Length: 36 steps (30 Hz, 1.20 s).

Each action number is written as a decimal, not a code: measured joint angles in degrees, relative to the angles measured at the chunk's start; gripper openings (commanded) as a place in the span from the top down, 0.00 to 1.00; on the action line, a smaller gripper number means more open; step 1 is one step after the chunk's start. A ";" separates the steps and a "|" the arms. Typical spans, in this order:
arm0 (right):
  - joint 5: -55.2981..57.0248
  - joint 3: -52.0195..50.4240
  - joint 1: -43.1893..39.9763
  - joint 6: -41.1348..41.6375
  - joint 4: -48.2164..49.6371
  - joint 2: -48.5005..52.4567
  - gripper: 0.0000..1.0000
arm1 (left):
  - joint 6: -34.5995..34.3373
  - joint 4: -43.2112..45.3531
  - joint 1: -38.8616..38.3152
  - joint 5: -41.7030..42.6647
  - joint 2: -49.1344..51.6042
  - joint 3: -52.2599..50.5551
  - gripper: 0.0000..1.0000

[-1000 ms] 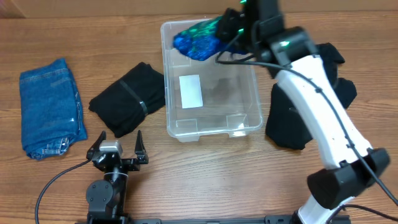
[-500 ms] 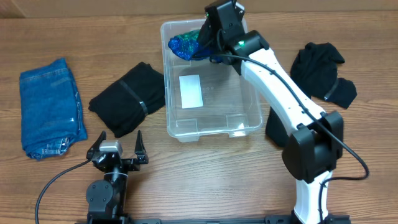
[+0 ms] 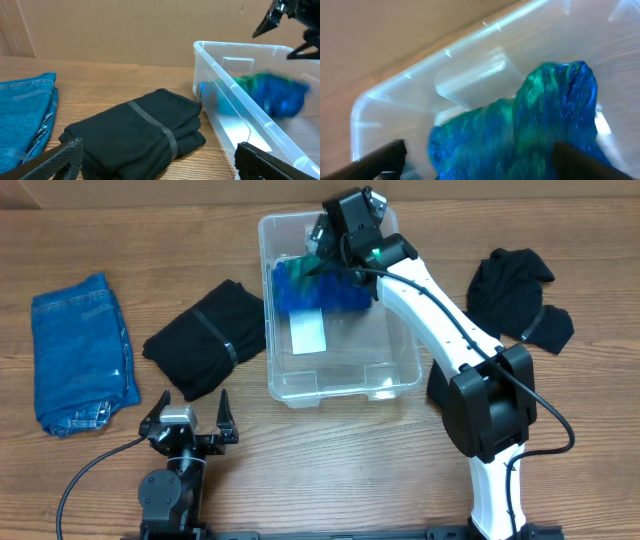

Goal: Pack container
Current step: 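Carry the sparkly garment left and lower it into the clear bin, then release the sparkly garment and press it flat inside the bin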

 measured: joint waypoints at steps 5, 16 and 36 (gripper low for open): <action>-2.84 0.02 -0.07 -8.20 -7.98 0.00 0.00 | 0.00 0.02 0.00 0.00 0.00 0.00 0.00; -4.09 0.31 -0.07 -16.48 -26.91 0.00 0.96 | 0.00 0.00 0.00 0.00 0.00 0.00 0.00; -11.08 -5.99 -0.07 -23.78 -19.08 0.00 0.96 | 0.00 0.02 0.00 0.00 0.00 0.00 0.00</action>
